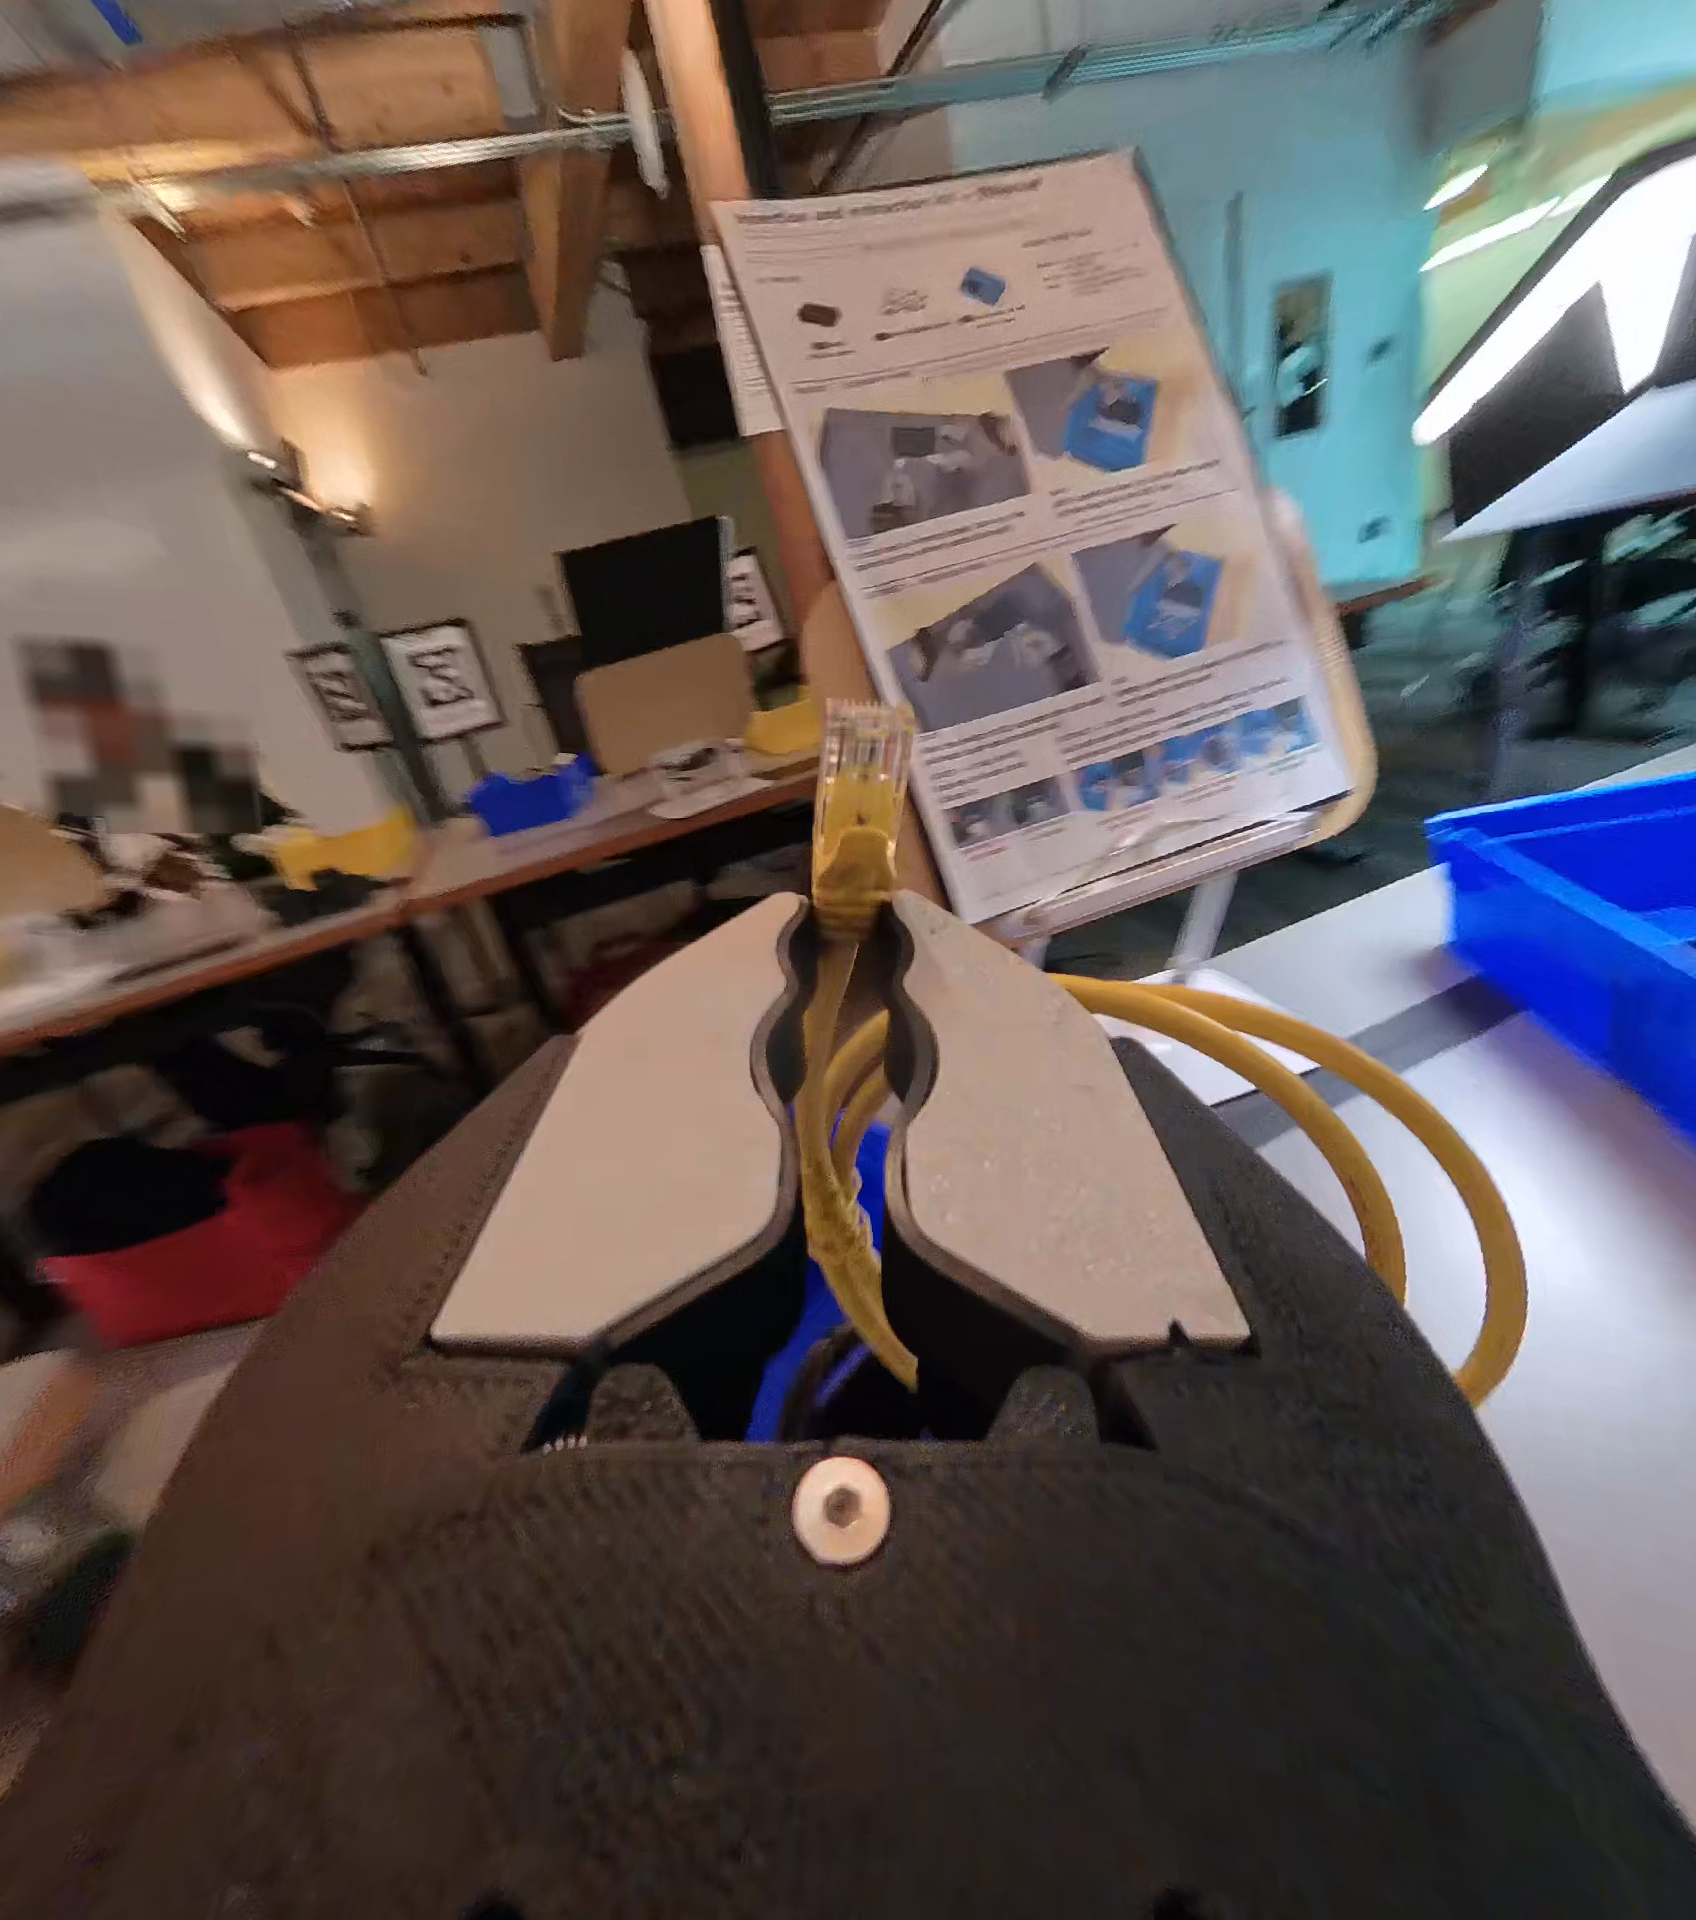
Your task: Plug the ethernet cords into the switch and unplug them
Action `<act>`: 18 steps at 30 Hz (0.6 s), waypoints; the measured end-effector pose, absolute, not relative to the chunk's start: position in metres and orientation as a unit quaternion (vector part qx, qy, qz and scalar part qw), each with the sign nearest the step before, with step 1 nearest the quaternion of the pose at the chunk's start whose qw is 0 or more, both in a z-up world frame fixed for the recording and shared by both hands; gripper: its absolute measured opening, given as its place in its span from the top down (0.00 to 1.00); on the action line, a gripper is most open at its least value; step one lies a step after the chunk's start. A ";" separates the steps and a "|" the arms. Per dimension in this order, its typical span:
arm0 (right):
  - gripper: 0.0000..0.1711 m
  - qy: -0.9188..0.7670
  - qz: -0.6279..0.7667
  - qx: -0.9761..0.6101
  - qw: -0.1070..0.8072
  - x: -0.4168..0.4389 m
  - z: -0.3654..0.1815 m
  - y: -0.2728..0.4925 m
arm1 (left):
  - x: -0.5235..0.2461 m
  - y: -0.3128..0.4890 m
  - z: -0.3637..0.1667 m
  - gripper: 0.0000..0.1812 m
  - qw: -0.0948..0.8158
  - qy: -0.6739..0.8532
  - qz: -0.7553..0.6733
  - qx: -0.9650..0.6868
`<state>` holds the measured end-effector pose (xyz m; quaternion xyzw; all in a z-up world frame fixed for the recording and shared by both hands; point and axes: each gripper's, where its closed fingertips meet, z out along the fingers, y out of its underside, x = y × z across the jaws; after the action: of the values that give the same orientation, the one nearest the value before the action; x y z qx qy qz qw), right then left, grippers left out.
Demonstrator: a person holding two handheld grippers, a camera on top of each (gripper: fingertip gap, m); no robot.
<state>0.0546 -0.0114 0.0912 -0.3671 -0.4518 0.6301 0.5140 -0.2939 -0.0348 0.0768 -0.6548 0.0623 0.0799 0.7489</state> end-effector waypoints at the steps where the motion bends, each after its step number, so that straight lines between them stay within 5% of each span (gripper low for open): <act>1: 0.83 -0.453 0.630 -0.369 0.512 0.053 0.090 -0.012 | -0.289 -0.037 0.079 0.94 0.759 0.060 0.022 -0.648; 5: 0.84 -0.460 0.626 -0.375 0.507 0.047 0.084 -0.013 | -0.270 -0.057 0.103 0.94 0.787 0.059 -0.220 -0.573; 11: 0.83 -0.466 0.626 -0.377 0.498 0.041 0.078 -0.014 | -0.236 -0.071 0.107 0.94 0.742 0.131 -0.373 -0.542; 18: 0.83 -0.531 0.599 -0.343 0.493 0.049 0.068 -0.026 | -0.108 -0.071 0.053 0.94 0.546 0.349 -0.478 -0.593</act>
<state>0.0492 -0.0260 0.0678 -0.3430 -0.5305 0.5986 0.4925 -0.1075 -0.0710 0.0526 -0.5927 0.3487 -0.4785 0.5461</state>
